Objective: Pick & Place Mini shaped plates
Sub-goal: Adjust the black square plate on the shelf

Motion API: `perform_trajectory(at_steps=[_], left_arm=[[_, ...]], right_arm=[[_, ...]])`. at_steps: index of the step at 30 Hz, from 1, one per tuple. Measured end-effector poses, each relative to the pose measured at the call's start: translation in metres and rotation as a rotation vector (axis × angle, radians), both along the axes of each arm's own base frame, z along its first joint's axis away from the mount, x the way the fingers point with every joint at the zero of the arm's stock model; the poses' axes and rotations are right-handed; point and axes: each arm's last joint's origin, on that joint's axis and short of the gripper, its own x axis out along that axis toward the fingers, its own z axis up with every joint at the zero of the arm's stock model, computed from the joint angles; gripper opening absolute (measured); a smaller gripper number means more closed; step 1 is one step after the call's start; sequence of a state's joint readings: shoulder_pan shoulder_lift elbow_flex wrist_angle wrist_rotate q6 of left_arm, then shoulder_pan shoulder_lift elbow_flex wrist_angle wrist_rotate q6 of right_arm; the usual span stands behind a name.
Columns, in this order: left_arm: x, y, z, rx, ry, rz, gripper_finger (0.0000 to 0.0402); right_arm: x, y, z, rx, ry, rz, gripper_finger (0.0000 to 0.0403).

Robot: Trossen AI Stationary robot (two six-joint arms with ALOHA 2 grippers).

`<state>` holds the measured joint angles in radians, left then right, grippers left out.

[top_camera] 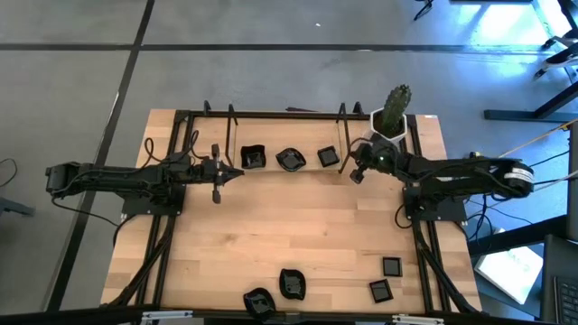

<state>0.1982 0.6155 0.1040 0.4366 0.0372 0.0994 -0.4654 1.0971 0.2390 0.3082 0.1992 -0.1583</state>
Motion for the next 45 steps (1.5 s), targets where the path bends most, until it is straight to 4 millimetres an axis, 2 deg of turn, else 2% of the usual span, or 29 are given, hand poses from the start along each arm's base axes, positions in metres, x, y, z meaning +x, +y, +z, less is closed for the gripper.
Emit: perform_trajectory(at_steps=[5,16,23,38,45], left_arm=[[0.0,0.0,0.0,0.0,0.0,0.0,0.0006],[0.0,0.0,0.0,0.0,0.0,0.0,0.0009],[0.0,0.0,0.0,0.0,0.0,0.0,0.0008],[0.0,0.0,0.0,0.001,0.0,0.0,0.0009],[0.0,0.0,0.0,0.001,0.001,0.0,0.0008]], right_arm=[[0.01,-0.009,-0.006,-0.012,-0.011,0.031,0.0003],[0.02,-0.013,-0.019,-0.046,0.0,0.129,0.0003],[0.024,-0.013,-0.017,-0.07,-0.03,0.199,0.0003],[0.023,-0.013,-0.017,-0.094,-0.015,0.186,0.0003],[0.025,-0.011,-0.016,-0.116,-0.012,0.29,0.0003]])
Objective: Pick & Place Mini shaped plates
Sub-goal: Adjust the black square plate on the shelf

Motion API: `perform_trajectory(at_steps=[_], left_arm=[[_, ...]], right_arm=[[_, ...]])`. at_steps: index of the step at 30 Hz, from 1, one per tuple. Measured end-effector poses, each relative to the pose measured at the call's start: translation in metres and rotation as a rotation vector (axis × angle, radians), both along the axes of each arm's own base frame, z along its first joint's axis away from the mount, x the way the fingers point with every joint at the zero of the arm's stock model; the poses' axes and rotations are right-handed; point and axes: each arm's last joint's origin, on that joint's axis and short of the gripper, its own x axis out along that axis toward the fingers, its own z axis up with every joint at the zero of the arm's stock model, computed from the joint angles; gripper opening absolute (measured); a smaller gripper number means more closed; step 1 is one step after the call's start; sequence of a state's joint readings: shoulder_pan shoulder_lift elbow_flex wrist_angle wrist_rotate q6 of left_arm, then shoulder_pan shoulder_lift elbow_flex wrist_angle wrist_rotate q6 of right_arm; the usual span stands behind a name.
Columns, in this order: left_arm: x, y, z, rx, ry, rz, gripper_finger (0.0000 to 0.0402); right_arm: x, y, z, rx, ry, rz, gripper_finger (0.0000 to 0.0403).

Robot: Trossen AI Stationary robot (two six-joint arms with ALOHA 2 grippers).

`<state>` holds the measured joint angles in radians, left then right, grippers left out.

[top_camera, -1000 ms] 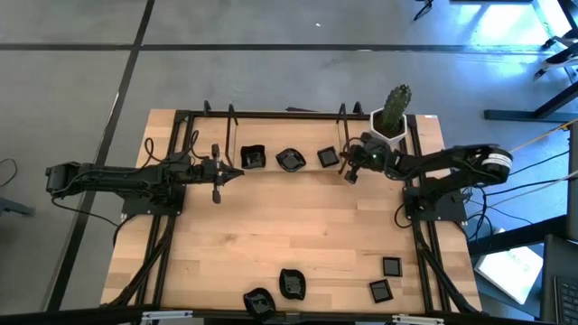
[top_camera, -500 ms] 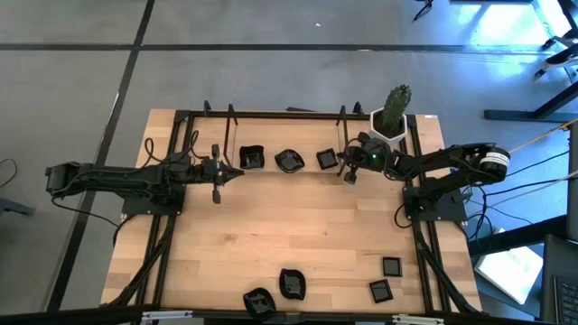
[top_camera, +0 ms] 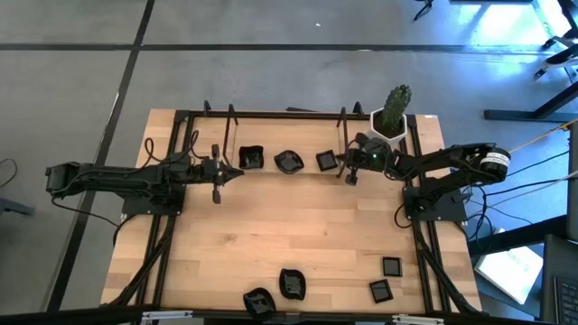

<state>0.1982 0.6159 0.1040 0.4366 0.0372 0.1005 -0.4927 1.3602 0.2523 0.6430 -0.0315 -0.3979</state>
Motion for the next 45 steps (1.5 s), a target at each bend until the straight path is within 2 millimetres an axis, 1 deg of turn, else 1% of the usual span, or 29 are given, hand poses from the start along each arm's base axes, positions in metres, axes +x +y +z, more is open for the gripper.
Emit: perform_trajectory(at_steps=[10,17,24,30,32,37,45], left_arm=[[0.0,0.0,0.0,0.0,0.0,0.0,0.0011],[0.0,0.0,0.0,0.0,0.0,0.0,0.0006],[0.0,0.0,0.0,0.0,0.0,0.0,0.001],[0.0,0.0,0.0,0.0,0.0,0.0,0.0006],[0.0,0.0,0.0,0.0,0.0,0.0,0.0006],[0.0,0.0,0.0,0.0,0.0,0.0,0.001],[0.0,0.0,0.0,0.0,0.0,0.0,0.0006]], right_arm=[[0.0018,0.0038,0.0005,0.034,-0.025,0.14,0.0003],[0.0018,0.0057,-0.0004,0.04,-0.019,0.204,0.0003],[0.0018,0.0059,-0.0005,0.018,-0.011,0.222,0.0006],[0.0026,0.0054,0.0014,-0.014,-0.022,0.232,0.001],[0.0026,0.0048,0.0015,-0.013,-0.022,0.209,0.001],[-0.0006,0.0012,-0.0021,-0.019,0.036,0.046,0.0011],[-0.0035,0.0002,-0.0014,0.005,0.047,-0.051,0.0008]])
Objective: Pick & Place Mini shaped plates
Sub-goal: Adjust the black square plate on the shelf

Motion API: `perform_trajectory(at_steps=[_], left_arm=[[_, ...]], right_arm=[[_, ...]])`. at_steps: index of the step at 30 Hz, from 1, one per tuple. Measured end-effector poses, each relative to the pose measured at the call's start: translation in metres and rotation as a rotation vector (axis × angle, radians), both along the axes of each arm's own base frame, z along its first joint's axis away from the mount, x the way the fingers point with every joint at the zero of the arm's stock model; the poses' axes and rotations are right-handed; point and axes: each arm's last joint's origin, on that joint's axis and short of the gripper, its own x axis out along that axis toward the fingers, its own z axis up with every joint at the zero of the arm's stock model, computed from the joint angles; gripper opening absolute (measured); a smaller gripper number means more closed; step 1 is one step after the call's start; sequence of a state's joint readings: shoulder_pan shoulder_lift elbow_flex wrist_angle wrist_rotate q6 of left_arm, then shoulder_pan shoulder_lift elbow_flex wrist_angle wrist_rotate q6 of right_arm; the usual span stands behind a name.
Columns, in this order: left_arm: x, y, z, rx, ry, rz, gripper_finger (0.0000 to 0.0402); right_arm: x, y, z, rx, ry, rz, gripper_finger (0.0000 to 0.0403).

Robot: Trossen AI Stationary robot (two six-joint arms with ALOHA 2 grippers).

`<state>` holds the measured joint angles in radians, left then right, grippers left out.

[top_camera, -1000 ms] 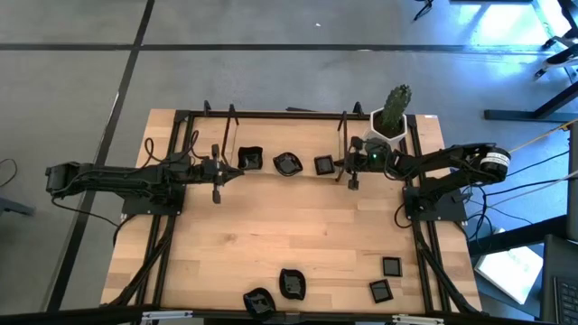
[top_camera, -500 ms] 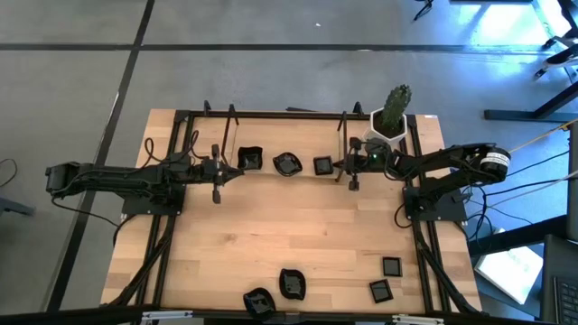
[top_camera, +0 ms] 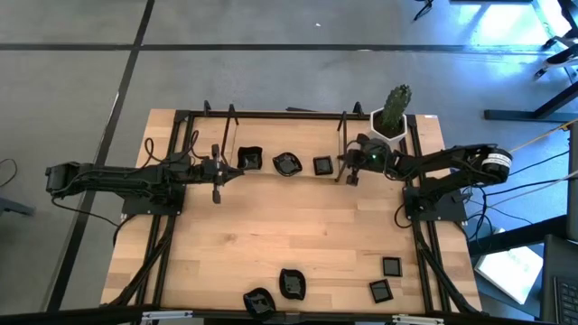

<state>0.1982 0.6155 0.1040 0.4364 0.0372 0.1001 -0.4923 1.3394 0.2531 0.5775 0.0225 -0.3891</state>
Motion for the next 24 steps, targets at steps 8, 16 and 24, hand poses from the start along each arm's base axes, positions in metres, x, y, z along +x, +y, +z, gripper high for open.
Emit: perform_trajectory(at_steps=[8,16,24], left_arm=[[0.0,0.0,0.0,0.0,0.0,0.0,0.001],[0.0,0.0,0.0,0.0,0.0,0.0,0.0007],[0.0,0.0,0.0,0.0,0.0,0.0,0.0008]], right_arm=[[-0.012,0.005,0.024,-0.053,-0.03,-0.064,0.0006],[-0.036,0.023,0.048,-0.085,-0.032,-0.172,0.0006],[-0.055,0.055,0.074,-0.121,-0.187,-0.127,0.0005]])
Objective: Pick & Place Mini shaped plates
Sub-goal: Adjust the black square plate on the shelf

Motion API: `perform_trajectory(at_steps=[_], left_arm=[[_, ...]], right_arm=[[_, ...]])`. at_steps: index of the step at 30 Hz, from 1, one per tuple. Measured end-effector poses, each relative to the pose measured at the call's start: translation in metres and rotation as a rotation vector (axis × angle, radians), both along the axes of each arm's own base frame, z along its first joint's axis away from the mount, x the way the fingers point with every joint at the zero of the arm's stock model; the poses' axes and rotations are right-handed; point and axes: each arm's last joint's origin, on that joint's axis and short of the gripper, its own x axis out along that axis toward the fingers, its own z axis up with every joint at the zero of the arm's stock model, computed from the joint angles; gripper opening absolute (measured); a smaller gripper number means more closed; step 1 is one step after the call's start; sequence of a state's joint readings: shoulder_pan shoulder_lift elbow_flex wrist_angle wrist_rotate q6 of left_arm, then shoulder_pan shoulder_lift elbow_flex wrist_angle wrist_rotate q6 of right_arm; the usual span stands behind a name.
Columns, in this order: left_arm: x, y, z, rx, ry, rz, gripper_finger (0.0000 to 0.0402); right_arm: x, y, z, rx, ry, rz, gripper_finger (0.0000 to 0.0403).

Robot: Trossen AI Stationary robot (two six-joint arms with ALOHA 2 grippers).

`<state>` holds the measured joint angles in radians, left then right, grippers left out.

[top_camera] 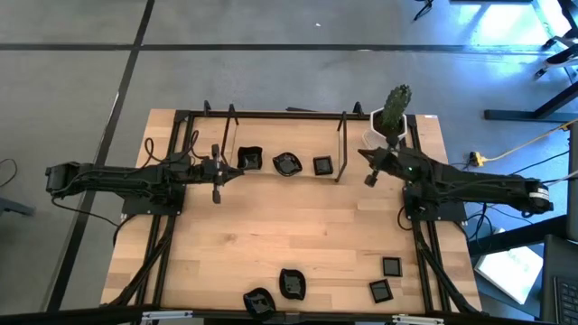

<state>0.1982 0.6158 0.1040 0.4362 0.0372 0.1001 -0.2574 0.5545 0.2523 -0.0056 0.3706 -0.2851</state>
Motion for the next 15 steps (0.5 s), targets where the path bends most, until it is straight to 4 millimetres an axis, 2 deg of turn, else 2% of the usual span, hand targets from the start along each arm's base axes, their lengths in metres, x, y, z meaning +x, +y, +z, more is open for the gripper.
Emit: perform_trajectory(at_steps=[6,15], left_arm=[[0.0,0.0,0.0,0.0,0.0,0.0,0.0008],[0.0,0.0,0.0,0.0,0.0,0.0,0.0007]], right_arm=[[-0.006,0.021,0.006,0.017,-0.058,0.11,0.0002],[0.003,0.059,0.019,-0.017,-0.188,0.402,0.0004]])
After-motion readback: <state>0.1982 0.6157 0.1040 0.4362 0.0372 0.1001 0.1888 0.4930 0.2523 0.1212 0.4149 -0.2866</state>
